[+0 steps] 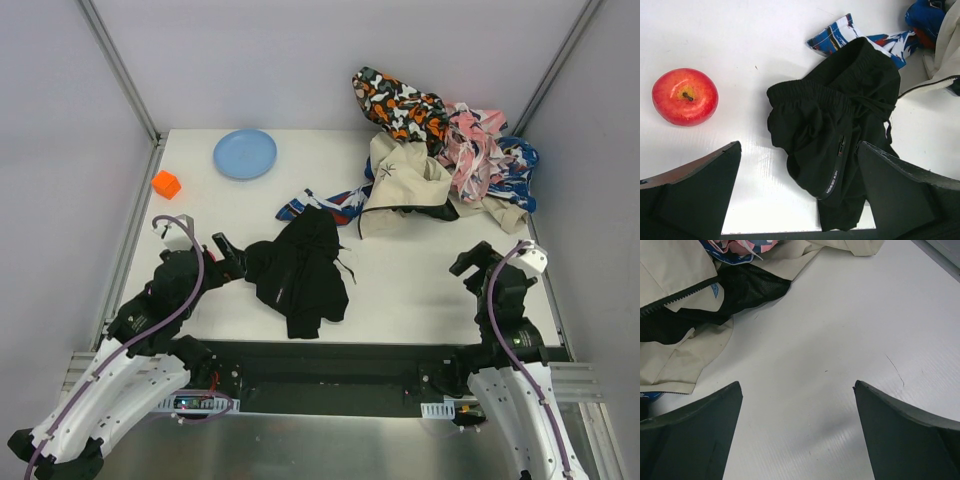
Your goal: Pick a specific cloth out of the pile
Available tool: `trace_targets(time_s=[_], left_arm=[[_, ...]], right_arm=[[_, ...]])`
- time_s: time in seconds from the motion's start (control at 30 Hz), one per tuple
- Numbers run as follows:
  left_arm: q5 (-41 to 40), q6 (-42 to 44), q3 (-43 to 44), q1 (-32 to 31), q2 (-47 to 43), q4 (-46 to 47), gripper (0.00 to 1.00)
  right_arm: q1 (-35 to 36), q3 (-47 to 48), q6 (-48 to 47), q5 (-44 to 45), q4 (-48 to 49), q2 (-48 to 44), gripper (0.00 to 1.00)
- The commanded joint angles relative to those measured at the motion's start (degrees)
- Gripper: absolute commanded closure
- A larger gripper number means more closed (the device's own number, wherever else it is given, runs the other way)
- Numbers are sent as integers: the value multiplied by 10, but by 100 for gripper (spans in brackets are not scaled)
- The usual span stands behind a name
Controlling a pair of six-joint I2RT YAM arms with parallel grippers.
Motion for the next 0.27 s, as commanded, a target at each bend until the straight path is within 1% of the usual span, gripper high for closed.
trace_targets(time_s=[0.0, 0.23], left_arm=[[-2, -13, -4, -1, -6, -1, 1], [0, -18, -8, -2, -5, -1, 1]], right_arm=[[-1, -2, 14, 25, 5, 0, 4], [-1, -7, 2, 8, 25, -10, 4]])
